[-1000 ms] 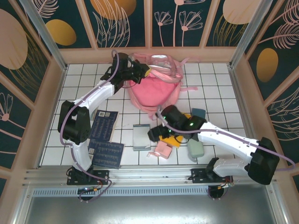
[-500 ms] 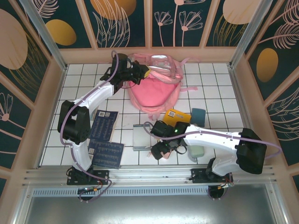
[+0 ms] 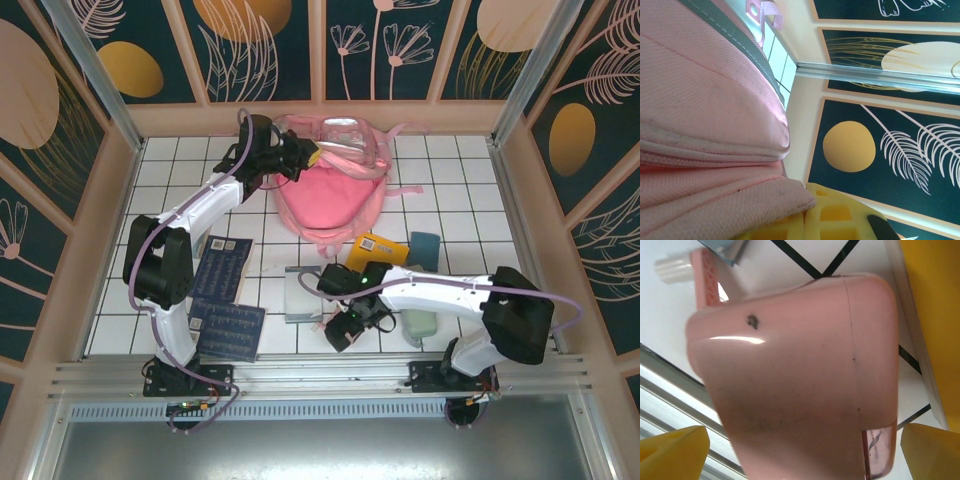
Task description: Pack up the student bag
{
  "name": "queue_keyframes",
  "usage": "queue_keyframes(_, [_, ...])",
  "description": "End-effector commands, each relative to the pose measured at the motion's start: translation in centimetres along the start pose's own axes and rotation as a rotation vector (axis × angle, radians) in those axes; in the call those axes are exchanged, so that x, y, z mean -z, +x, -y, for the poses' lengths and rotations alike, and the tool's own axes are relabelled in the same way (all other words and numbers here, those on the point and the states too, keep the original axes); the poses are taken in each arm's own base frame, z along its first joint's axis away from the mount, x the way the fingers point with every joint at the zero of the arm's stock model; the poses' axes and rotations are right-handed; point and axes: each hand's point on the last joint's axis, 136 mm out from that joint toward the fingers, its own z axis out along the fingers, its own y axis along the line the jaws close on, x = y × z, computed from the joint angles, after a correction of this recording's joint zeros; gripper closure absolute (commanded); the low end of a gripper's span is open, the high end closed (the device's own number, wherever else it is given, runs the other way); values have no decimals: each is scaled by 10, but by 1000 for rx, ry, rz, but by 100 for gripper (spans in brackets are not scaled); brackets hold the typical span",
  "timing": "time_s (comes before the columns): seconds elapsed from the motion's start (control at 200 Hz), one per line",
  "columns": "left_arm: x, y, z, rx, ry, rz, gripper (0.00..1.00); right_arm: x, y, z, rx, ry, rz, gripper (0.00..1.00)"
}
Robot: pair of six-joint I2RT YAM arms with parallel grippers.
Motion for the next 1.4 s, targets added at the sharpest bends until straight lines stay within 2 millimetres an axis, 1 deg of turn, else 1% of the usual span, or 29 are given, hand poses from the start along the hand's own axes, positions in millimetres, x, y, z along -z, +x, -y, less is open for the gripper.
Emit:
queue_keyframes(0.0, [3, -13, 14, -22, 69, 27, 100, -1, 2, 1, 9, 16, -36, 2])
queue_keyframes(0.115, [4, -12, 14, -22, 70, 26, 100, -3, -6, 1, 6, 34, -15, 8])
queue_keyframes(0.2, [5, -13, 15, -23, 72, 27, 100, -1, -12, -2, 15, 32, 5, 17])
queue_keyframes(0.38, [6, -13, 18, -25, 74, 26, 100, 7, -15, -3, 25, 39, 33, 37])
queue_keyframes(0.475, [5, -14, 18, -24, 73, 26, 100, 8, -13, -4, 30, 37, 32, 41])
queue_keyframes(0.551, [4, -14, 19, -24, 74, 26, 100, 9, -15, -4, 35, 41, 39, 51])
queue_keyframes(0.606, [4, -14, 17, -24, 72, 25, 100, 10, -16, -5, 37, 38, 39, 51])
queue_keyframes(0.676, [4, -14, 17, -23, 73, 25, 100, 6, -15, -6, 42, 37, 25, 38])
queue_keyframes(0.716, [4, -14, 18, -22, 74, 26, 100, 3, -15, -5, 44, 41, 15, 35])
queue_keyframes(0.846, [3, -14, 16, -20, 72, 23, 100, -4, -22, -10, 70, 45, 5, 36])
queue_keyframes(0.916, [4, -14, 17, -22, 74, 22, 100, -8, -24, -12, 89, 58, 2, 40])
queue_keyframes(0.981, [4, -14, 18, -23, 77, 21, 100, -6, -26, -10, 97, 75, 8, 46])
queue_keyframes(1.041, [4, -14, 17, -20, 76, 20, 100, 0, -28, -10, 102, 75, 26, 52])
queue_keyframes(1.061, [3, -14, 17, -21, 76, 19, 100, 3, -29, -11, 107, 69, 32, 57])
queue_keyframes(1.101, [4, -14, 18, -22, 77, 18, 100, 10, -29, -13, 111, 59, 47, 61])
queue_keyframes(1.171, [4, -14, 20, -23, 82, 18, 100, 27, -30, -16, 114, 39, 89, 68])
queue_keyframes(1.186, [4, -14, 20, -23, 82, 17, 100, 34, -31, -17, 115, 32, 105, 69])
queue_keyframes(1.326, [4, -14, 25, -25, 86, 18, 100, 79, -34, -20, 116, -11, 221, 71])
queue_keyframes(1.396, [3, -16, 27, -15, 90, 18, 100, 100, -40, -18, 105, -34, 299, 70])
